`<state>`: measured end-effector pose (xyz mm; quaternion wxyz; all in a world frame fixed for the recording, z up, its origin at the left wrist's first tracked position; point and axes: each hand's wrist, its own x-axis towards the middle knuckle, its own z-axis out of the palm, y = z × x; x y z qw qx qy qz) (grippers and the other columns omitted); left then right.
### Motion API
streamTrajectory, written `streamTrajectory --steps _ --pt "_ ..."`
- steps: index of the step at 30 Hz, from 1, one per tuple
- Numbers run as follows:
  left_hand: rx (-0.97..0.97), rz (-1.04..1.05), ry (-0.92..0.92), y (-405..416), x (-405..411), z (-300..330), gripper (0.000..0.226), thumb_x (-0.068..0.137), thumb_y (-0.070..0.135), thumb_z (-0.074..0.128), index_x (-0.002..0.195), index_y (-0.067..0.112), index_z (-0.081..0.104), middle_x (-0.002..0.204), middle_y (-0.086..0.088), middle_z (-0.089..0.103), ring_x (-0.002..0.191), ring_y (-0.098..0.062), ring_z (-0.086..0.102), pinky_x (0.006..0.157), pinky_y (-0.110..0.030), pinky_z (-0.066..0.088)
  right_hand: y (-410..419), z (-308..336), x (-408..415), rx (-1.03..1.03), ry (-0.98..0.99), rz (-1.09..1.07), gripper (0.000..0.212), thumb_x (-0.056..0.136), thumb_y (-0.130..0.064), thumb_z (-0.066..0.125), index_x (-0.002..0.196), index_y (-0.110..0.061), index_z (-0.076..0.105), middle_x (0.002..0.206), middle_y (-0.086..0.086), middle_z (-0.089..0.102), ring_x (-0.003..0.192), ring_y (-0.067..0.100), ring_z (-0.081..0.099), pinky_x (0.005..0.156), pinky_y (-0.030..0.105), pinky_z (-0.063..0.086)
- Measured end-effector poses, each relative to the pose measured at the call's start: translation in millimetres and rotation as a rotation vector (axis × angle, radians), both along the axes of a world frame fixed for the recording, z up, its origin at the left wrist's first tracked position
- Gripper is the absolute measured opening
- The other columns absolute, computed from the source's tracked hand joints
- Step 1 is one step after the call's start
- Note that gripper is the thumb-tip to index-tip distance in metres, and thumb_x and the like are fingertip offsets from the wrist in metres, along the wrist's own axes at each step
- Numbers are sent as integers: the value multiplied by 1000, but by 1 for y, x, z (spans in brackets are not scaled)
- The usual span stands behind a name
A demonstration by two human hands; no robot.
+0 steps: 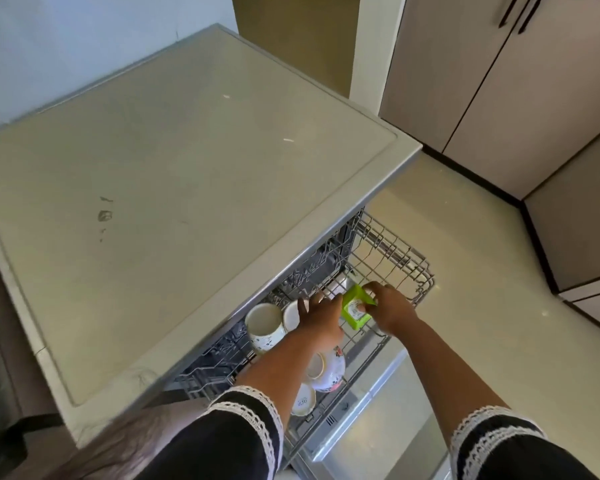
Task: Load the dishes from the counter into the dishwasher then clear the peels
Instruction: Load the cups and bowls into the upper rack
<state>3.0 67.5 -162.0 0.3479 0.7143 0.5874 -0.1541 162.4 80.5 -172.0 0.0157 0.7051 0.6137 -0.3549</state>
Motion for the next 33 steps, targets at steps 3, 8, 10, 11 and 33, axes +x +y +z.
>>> streamTrajectory --steps 3,8,10,11,33 --pt "-50 -59 34 0 2 -13 73 96 22 49 154 21 6 156 -8 25 148 -27 -6 116 -56 -5 -2 -16 0 -55 -45 7 49 94 -30 59 140 -24 44 131 12 53 118 31 53 95 42 47" --pt "7 -178 109 -4 7 -24 82 92 29 53 154 18 1 151 -7 38 149 -25 -10 109 -64 -18 -2 -37 -1 -100 -141 100 46 97 -32 55 141 -25 44 132 12 54 121 31 52 97 40 46" --pt "21 -196 111 -6 10 -28 83 92 32 53 154 18 -1 144 -9 47 149 -23 -10 105 -65 -22 -4 -43 -2 -111 -159 130 45 97 -32 54 140 -27 44 132 11 54 120 30 53 94 40 46" --pt "25 -198 106 -7 12 -30 83 93 35 53 154 18 0 142 -10 50 149 -23 -10 104 -66 -23 -5 -45 -2 -110 -177 141 43 97 -32 53 140 -27 44 131 9 55 118 29 54 94 40 47" --pt "356 -180 -1 -27 -1 1 81 94 19 55 154 18 1 162 -5 -7 149 -24 -9 119 -41 0 -37 1 -24 157 -337 180 58 99 -43 44 149 -17 27 153 7 31 144 26 23 119 46 16"
